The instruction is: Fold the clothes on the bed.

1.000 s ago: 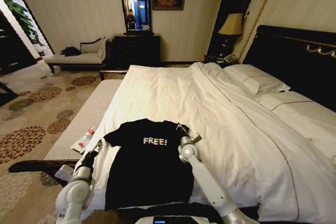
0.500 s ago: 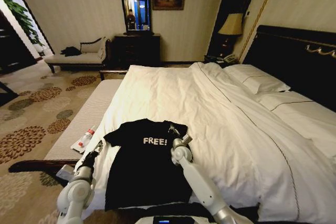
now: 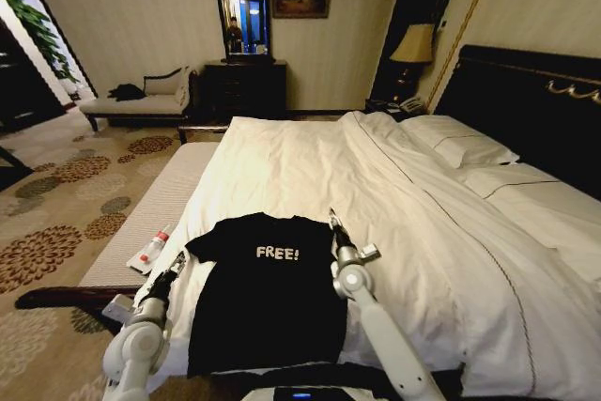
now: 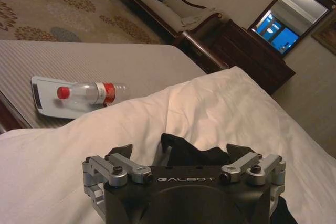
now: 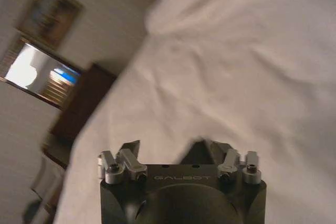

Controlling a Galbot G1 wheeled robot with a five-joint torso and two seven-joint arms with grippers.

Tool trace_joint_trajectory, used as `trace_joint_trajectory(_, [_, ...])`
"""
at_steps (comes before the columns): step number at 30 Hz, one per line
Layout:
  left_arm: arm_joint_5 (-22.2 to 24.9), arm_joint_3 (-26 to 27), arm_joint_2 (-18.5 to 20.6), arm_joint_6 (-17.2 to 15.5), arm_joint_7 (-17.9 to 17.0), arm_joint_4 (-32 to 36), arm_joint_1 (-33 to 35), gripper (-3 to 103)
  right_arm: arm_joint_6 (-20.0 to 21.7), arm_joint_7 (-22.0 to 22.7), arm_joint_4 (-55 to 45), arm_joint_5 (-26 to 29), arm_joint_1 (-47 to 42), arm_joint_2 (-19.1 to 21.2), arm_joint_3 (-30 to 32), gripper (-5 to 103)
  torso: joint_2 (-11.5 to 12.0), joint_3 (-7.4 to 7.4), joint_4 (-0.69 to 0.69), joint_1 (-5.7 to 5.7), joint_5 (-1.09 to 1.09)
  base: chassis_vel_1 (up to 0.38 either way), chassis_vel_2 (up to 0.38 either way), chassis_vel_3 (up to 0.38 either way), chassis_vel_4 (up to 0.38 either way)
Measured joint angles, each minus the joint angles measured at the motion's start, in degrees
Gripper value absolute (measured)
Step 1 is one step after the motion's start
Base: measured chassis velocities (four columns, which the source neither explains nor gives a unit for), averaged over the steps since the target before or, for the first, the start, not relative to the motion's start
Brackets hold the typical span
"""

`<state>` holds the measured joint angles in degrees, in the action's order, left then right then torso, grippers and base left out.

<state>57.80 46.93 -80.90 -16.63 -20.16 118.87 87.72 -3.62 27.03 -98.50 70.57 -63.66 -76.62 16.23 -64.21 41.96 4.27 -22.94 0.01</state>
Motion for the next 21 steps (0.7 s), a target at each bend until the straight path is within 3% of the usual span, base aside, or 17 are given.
trace_joint_trajectory(3, [0.02,0.00,0.14,0.00,0.00,0.29,0.21,100,2.20,1.86,-1.32,1.51,-1.51,-0.52,0.37,90,0.00,0.00,-0.02,0.00,-0.01,0.000,0.000,0.000,0.000])
trace_joint_trajectory(5, [0.03,0.00,0.16,0.00,0.00,0.40,0.31,100,2.51,2.04,-1.53,1.57,-1.78,-0.65,0.28,90,0.00,0.00,-0.02,0.00,-0.01,0.000,0.000,0.000,0.000])
trace_joint_trajectory(7, [0.09,0.10,0.22,0.00,0.00,0.55,0.60,100,3.15,2.23,-1.84,1.54,-2.44,-1.02,-0.22,99,-0.01,0.00,-0.02,0.00,-0.01,0.000,0.000,0.000,0.000])
trace_joint_trajectory(21, [0.20,0.38,0.25,0.32,0.03,0.59,1.36,100,4.68,1.48,-3.22,-0.22,-4.01,-1.60,-3.29,100,0.00,0.01,-0.02,0.00,-0.01,0.000,0.000,0.000,0.000])
